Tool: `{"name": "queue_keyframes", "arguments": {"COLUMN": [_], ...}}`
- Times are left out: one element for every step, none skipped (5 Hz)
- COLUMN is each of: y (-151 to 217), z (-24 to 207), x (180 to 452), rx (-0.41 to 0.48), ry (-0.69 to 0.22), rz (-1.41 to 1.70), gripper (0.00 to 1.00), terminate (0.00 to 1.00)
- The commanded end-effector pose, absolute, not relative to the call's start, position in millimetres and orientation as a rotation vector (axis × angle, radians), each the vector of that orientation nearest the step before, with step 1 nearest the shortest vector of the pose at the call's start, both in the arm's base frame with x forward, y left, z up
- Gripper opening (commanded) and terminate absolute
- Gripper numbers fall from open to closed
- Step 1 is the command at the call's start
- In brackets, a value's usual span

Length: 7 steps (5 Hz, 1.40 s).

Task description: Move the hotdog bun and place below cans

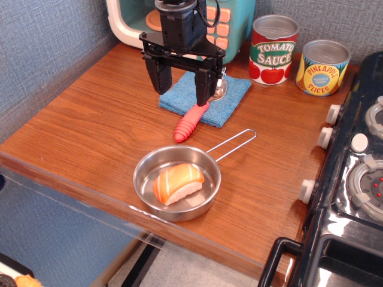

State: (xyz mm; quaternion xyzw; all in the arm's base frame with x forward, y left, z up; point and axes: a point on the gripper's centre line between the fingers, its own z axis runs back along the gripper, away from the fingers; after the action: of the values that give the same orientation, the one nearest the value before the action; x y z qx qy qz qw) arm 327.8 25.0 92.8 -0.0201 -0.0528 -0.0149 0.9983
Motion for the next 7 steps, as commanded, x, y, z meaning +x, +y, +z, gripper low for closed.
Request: {"name": "queue_keyframes", "arguments": {"y": [25.0, 15.9, 9.4, -2.2, -10.0, -6.9, -5.6], "z": [92.8, 85.8, 79.3, 71.7, 58.9, 42.1, 28.9], "x": [327.8, 305.2, 277.1, 246.4, 239.0, 244.7, 250.0], "rx": [-0.040, -0.043, -0.111, -0.082, -0.027, 0.023, 0.077], "ry": [-0.106, -0.094, -0.103, -0.072, -0.045, -0.009, 0.027], "rz": [-0.030, -0.126, -0.270, -0.356, -0.404, -0.386, -0.377], "gripper": [1.00, 1.00, 1.00, 1.00, 1.00, 1.00, 1.00], "terminate": [0.00, 0.00, 0.00, 0.00, 0.00, 0.00, 0.00]}}
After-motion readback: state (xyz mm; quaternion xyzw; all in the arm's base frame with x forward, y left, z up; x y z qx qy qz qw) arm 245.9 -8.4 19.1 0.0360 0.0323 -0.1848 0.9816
